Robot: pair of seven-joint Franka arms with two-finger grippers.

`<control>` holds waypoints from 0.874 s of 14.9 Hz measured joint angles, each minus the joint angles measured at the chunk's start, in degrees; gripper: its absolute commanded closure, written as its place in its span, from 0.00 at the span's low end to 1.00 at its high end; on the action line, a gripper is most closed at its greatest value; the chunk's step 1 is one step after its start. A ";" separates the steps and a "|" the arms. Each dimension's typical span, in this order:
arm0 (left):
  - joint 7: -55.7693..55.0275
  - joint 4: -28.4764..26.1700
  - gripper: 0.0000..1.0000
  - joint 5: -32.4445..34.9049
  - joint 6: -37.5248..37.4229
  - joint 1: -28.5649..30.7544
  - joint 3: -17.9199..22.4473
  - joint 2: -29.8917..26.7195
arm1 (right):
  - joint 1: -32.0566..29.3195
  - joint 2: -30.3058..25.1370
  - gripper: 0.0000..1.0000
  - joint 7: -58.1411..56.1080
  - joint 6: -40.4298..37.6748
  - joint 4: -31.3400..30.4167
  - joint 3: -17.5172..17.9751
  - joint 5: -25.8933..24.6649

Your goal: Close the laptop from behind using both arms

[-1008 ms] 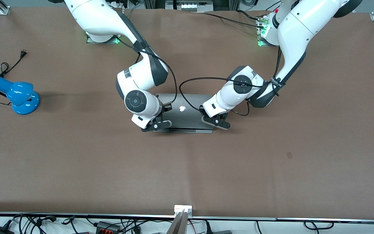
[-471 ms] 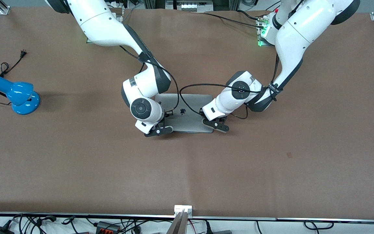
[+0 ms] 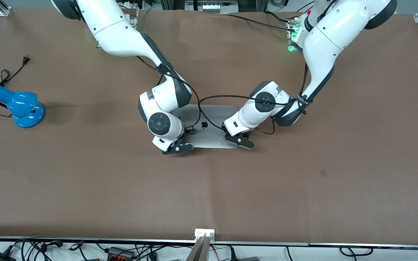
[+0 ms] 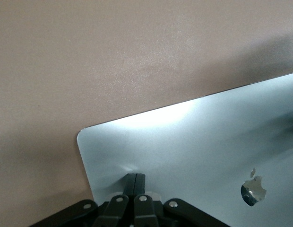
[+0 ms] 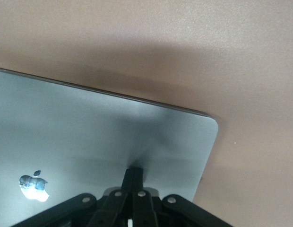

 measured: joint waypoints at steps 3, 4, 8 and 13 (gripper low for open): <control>-0.02 0.17 0.99 0.00 -0.01 -0.30 0.29 0.02 | 0.00 0.01 1.00 0.00 -0.02 0.02 0.00 0.00; -0.02 0.17 0.99 0.00 -0.01 -0.32 0.30 0.02 | 0.00 0.01 1.00 0.00 -0.02 0.02 0.00 0.00; -0.02 0.38 0.99 0.00 -0.02 -0.31 0.43 0.03 | 0.00 0.01 0.80 0.00 -0.02 0.07 0.00 0.00; 0.23 2.10 0.99 0.24 -5.25 0.07 0.86 -1.81 | -0.01 0.00 0.00 0.19 0.01 0.82 -0.31 0.00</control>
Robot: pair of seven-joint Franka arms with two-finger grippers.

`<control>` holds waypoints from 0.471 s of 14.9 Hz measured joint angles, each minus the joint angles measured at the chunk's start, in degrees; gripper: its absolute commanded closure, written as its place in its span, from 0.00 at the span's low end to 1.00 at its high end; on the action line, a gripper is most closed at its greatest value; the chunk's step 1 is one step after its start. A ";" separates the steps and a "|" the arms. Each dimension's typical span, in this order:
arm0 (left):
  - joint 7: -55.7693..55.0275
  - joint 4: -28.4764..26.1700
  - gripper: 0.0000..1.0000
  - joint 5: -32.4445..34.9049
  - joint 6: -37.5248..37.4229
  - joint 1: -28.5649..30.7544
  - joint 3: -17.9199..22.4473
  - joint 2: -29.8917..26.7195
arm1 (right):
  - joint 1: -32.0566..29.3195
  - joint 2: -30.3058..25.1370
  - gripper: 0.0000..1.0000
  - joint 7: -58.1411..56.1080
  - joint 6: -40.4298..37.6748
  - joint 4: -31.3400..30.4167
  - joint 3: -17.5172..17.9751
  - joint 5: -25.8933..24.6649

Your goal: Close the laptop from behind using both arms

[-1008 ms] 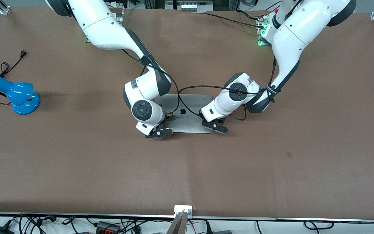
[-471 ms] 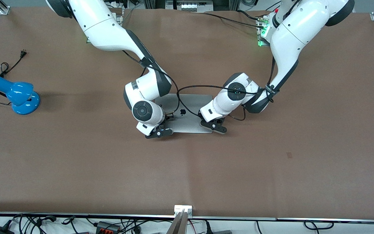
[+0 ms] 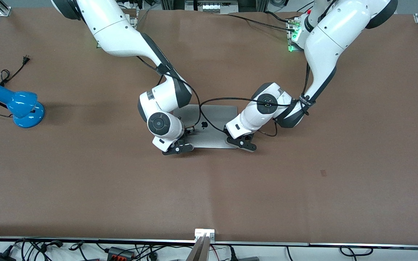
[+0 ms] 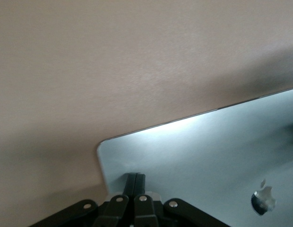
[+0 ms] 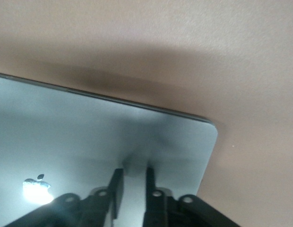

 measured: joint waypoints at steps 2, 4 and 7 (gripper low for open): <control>0.03 0.86 0.99 0.04 -6.70 -0.02 -0.21 -3.85 | -0.03 -0.12 0.00 0.02 -0.01 0.51 -0.32 0.00; 0.03 1.05 0.99 0.05 -14.20 -0.08 -0.42 -9.00 | -0.03 -0.91 0.00 0.04 -0.15 1.32 -0.84 0.00; 0.18 1.28 0.88 0.05 -24.86 0.08 -0.44 -16.38 | -0.04 -3.95 0.00 0.04 -2.43 1.66 -2.38 0.00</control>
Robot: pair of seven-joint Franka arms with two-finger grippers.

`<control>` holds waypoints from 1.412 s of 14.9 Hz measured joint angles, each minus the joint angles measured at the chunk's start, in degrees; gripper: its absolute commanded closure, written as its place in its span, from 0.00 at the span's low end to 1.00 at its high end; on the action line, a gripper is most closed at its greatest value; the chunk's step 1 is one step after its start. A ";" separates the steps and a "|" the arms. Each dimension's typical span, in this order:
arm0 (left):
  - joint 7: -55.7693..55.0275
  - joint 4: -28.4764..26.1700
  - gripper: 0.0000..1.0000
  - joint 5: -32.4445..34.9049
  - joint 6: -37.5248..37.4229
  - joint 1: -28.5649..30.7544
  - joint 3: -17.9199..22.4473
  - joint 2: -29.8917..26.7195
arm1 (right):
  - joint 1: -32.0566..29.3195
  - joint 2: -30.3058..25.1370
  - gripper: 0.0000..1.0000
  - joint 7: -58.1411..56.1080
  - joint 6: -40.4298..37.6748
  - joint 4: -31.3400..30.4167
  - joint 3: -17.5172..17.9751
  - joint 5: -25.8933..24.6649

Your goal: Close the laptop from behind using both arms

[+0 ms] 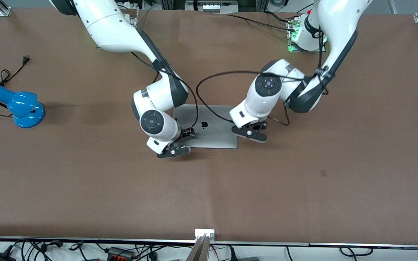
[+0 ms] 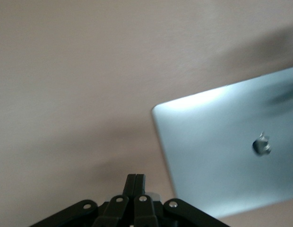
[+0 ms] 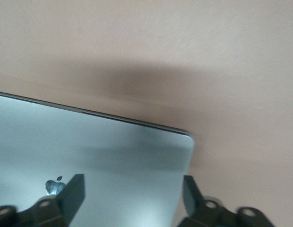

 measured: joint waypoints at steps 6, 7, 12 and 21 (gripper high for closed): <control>1.03 1.79 0.00 0.00 -22.84 2.76 -0.01 -11.92 | -0.16 -8.39 0.00 -0.14 -4.14 0.36 -6.78 -0.04; 1.08 2.38 0.00 0.00 -25.86 2.87 -0.02 -13.21 | -0.21 -9.70 0.00 -0.18 -4.67 0.39 -7.98 -0.04; 4.19 9.47 0.00 0.00 -41.64 5.16 0.08 -14.84 | -0.65 -15.86 0.00 -0.24 -9.79 0.44 -13.72 -0.06; 18.95 17.44 0.00 -11.78 -45.98 22.11 0.59 -14.78 | -7.99 -19.31 0.00 -6.35 -11.94 0.40 -18.46 -0.04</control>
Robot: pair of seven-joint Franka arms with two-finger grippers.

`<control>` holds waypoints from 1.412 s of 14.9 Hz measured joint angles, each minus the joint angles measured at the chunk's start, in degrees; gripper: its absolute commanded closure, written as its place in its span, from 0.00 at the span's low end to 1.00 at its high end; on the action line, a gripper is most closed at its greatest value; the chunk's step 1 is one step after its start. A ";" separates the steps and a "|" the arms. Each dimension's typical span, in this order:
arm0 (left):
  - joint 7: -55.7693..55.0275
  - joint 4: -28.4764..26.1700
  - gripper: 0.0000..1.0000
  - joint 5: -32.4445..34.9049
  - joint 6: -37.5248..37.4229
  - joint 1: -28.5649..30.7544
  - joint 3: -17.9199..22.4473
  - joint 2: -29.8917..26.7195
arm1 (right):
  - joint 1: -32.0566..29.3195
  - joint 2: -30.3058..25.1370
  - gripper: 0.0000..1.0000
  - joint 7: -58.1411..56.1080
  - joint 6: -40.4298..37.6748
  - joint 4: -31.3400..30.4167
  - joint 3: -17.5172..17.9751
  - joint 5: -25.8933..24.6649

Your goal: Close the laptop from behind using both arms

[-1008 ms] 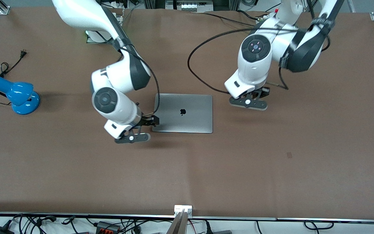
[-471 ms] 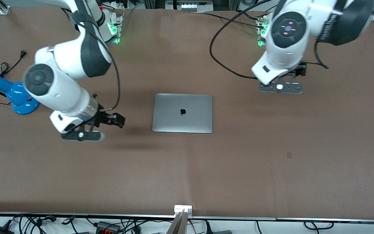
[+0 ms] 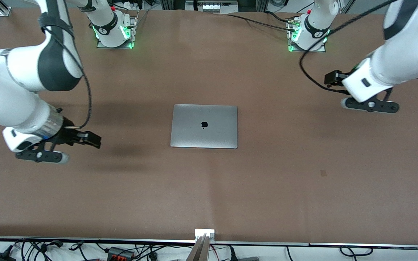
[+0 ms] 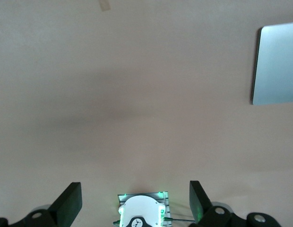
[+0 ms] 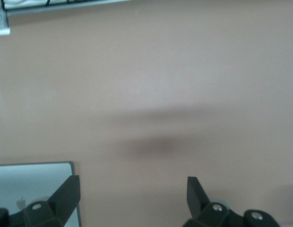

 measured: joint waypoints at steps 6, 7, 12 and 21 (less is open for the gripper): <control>3.98 0.01 0.00 -3.60 7.25 -7.97 17.90 0.19 | -19.18 -5.02 0.00 -10.11 -1.31 0.00 13.61 -2.12; 4.14 -0.04 0.00 -3.63 9.17 -10.83 21.99 0.10 | -22.65 -5.78 0.00 -10.67 -2.78 0.01 16.65 -3.69; 4.01 -7.67 0.00 -3.65 11.76 -15.68 26.12 -8.77 | -26.87 -8.79 0.00 -10.76 -8.93 -0.05 22.06 -9.14; 4.00 -13.79 0.00 -4.40 14.76 -17.04 26.16 -15.16 | -26.89 -22.14 0.00 -10.60 -6.59 -18.21 22.68 -13.42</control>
